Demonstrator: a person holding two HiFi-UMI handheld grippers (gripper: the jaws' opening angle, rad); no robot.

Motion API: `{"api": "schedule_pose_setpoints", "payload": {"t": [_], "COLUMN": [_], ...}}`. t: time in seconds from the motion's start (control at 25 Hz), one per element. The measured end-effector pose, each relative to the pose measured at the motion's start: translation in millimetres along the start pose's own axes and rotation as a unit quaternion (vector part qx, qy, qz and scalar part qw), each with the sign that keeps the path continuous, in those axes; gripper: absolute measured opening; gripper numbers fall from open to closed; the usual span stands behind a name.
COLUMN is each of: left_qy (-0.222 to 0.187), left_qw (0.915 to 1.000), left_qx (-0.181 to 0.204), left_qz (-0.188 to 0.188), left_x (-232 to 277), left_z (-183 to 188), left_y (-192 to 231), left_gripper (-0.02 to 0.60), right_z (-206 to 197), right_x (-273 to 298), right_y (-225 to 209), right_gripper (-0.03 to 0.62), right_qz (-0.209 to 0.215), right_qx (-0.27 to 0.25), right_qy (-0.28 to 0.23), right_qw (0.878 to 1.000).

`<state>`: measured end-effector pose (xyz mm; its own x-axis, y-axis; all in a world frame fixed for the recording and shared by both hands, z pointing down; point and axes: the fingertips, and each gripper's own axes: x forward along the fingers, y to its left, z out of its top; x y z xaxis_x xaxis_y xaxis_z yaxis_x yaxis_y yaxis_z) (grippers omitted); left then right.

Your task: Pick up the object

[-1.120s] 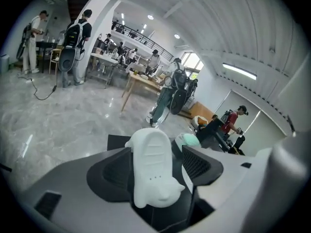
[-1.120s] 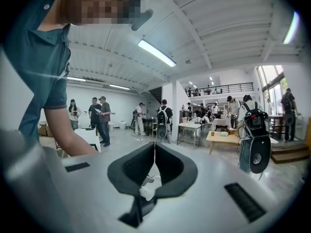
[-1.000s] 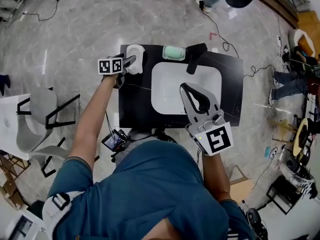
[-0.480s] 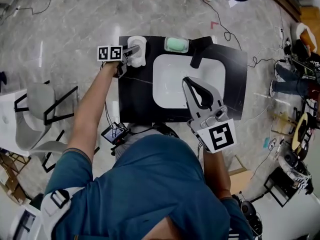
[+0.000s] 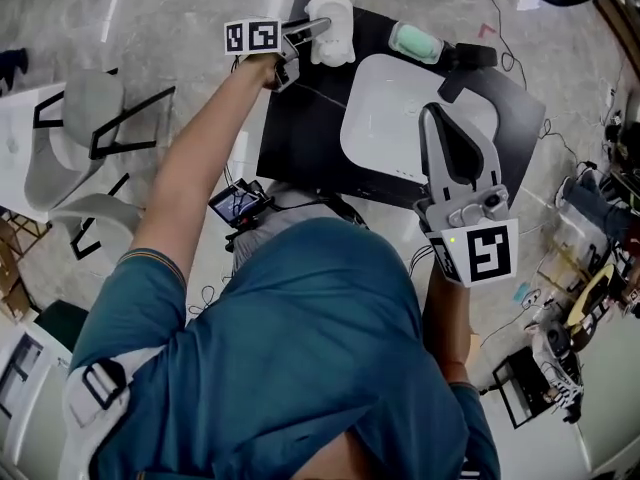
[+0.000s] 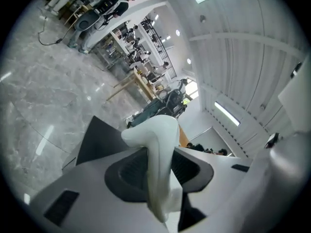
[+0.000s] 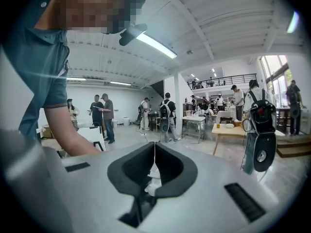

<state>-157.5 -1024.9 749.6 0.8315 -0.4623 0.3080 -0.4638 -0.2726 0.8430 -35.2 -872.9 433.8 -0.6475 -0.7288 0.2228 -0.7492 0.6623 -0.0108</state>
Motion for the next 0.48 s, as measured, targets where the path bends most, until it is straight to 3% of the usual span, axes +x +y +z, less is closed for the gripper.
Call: {"api": "schedule_pose_setpoints", "payload": {"t": [0.2,0.48], "left_qy": [-0.077,-0.176], "left_qw": [0.9953,0.9767], "left_qx": [0.022,0.08], "left_qz": [-0.054,-0.093], "left_x": [-38,-134], "left_z": [35,83], "left_y": [-67,-198], "left_gripper": [0.141,0.141], "right_z": [7,46], "right_x": [0,-15], "right_y": [3,9], "right_gripper": [0.015,0.015], "right_qz": [0.012,0.013], "right_qx": [-0.01,-0.048], "right_qy": [-0.011,-0.054], "right_qw": [1.0,0.997]}}
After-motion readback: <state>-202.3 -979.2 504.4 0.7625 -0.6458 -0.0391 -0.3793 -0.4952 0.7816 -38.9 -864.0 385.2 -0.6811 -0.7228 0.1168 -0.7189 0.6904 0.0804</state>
